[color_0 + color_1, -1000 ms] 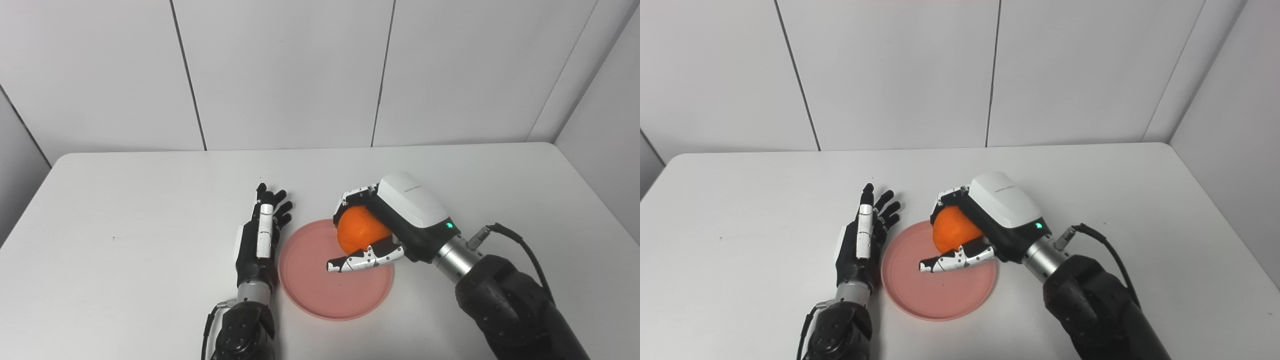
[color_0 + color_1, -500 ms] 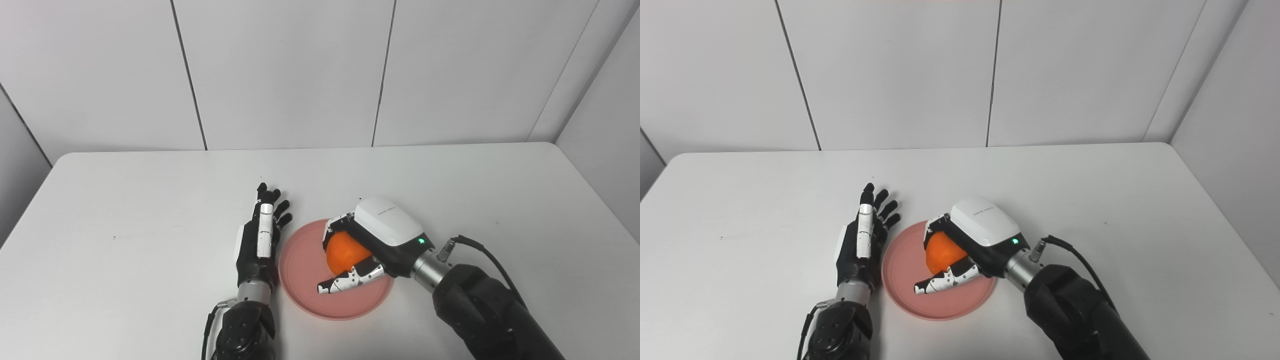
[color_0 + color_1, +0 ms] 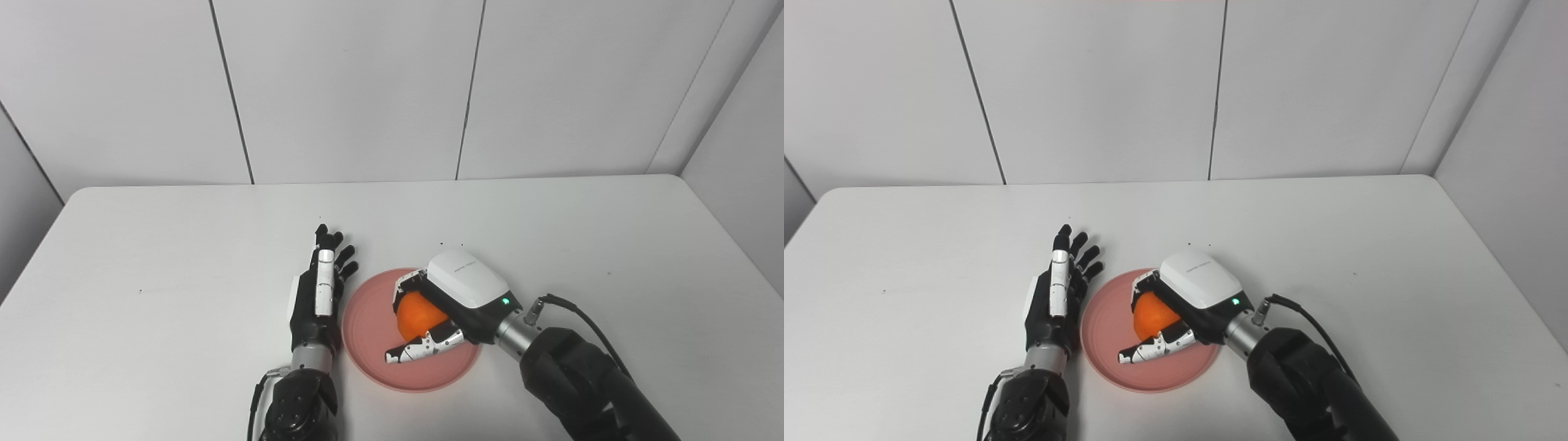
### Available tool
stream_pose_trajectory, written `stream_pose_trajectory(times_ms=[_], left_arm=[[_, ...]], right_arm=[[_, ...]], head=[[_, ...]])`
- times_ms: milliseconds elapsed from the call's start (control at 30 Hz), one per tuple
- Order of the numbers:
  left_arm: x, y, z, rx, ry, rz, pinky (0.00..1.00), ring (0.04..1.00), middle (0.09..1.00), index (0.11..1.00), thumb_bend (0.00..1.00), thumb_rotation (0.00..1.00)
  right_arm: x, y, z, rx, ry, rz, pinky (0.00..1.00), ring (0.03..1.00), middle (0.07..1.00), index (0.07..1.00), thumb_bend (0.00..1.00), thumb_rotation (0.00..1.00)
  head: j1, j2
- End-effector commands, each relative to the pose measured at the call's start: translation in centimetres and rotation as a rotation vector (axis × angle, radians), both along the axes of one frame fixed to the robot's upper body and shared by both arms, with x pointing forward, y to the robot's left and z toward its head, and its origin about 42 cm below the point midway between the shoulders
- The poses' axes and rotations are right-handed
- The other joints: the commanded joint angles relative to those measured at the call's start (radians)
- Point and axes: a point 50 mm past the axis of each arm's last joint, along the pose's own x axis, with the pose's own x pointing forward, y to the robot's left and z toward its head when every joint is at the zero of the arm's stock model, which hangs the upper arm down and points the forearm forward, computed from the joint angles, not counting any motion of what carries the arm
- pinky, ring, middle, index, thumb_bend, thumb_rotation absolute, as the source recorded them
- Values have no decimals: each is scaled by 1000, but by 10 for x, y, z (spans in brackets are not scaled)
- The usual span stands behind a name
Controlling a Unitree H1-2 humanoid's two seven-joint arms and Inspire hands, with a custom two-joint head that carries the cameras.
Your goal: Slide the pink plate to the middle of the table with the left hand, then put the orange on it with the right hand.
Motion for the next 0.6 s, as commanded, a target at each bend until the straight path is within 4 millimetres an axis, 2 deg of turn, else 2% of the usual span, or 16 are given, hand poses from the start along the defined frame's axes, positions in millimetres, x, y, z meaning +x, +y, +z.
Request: stream_pose_trajectory(times_ms=[0, 200, 400, 433, 533, 567], left_arm=[[-29, -45, -26, -111, 193, -10, 883, 910, 974, 1000, 730, 936], [-29, -45, -27, -118, 200, -12, 891, 920, 985, 1000, 750, 928], [-29, -46, -26, -119, 205, -10, 877, 921, 993, 1000, 754, 922], [-28, -46, -26, -120, 205, -10, 877, 924, 998, 1000, 749, 920], [-28, -46, -26, -125, 205, -11, 892, 944, 993, 1000, 739, 917], [-28, -46, -26, -126, 206, -12, 889, 946, 994, 999, 739, 916]], right_arm=[[6, 7, 25, 24, -108, 51, 203, 264, 345, 431, 518, 609], [6, 7, 24, 31, -113, 53, 207, 260, 338, 408, 517, 608], [7, 7, 24, 15, -107, 49, 211, 270, 350, 429, 505, 585], [7, 7, 23, 10, -105, 45, 216, 278, 359, 438, 510, 574], [7, 6, 22, 4, -110, 38, 226, 284, 364, 425, 582, 457], [7, 6, 21, 5, -113, 38, 228, 284, 364, 423, 589, 451]], head=[[-1, 1], [1, 2], [-1, 3], [-1, 4], [0, 4], [0, 4]])
